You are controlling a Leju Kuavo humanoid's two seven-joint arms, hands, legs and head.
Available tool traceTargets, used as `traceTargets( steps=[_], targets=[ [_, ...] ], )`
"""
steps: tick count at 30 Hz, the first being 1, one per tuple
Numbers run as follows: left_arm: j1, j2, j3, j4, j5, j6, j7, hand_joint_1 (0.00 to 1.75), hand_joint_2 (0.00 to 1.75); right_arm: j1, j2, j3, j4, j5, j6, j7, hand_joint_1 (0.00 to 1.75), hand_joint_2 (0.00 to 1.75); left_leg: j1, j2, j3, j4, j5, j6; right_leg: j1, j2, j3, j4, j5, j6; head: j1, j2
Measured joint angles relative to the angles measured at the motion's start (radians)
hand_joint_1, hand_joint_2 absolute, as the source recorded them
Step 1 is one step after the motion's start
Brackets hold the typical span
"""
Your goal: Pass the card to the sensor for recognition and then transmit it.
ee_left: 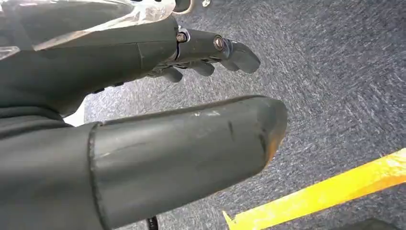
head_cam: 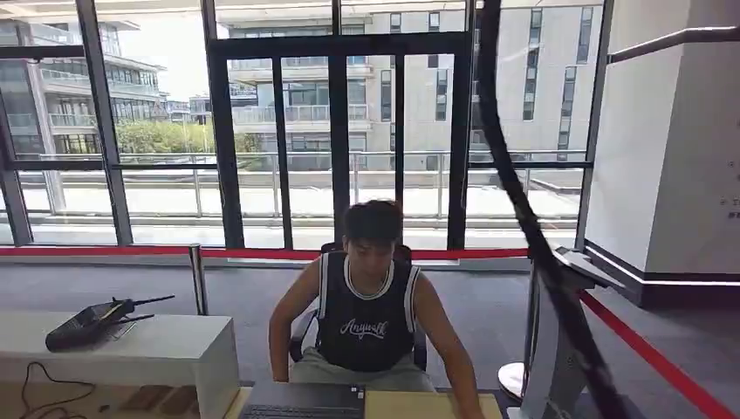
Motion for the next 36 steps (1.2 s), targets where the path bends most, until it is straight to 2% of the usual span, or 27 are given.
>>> traceTargets(
  steps=[7, 14, 36],
  targets=[
    [0.0, 0.0, 0.0, 0.0, 0.011, 0.001, -0.004, 0.0, 0.0, 0.024, 0.005, 0.0, 0.113, -0.024, -0.016, -0.039, 1.75, 1.75, 0.0, 0.0, 0.0, 0.0, 0.0, 0.0, 0.0, 0.0, 0.0, 0.0, 0.0, 0.0, 0.0, 0.0],
    [0.0, 0.0, 0.0, 0.0, 0.025, 0.007, -0.002, 0.0, 0.0, 0.025, 0.042, 0.003, 0.224, -0.03, -0.026, -0.089, 1.75, 1.75, 0.0, 0.0, 0.0, 0.0, 0.0, 0.0, 0.0, 0.0, 0.0, 0.0, 0.0, 0.0, 0.0, 0.0],
    [0.0, -0.005, 0.0, 0.0, 0.026, 0.007, 0.018, 0.0, 0.0, 0.048, 0.135, 0.021, 0.381, -0.053, -0.026, -0.113, 1.75, 1.75, 0.0, 0.0, 0.0, 0.0, 0.0, 0.0, 0.0, 0.0, 0.0, 0.0, 0.0, 0.0, 0.0, 0.0]
  ],
)
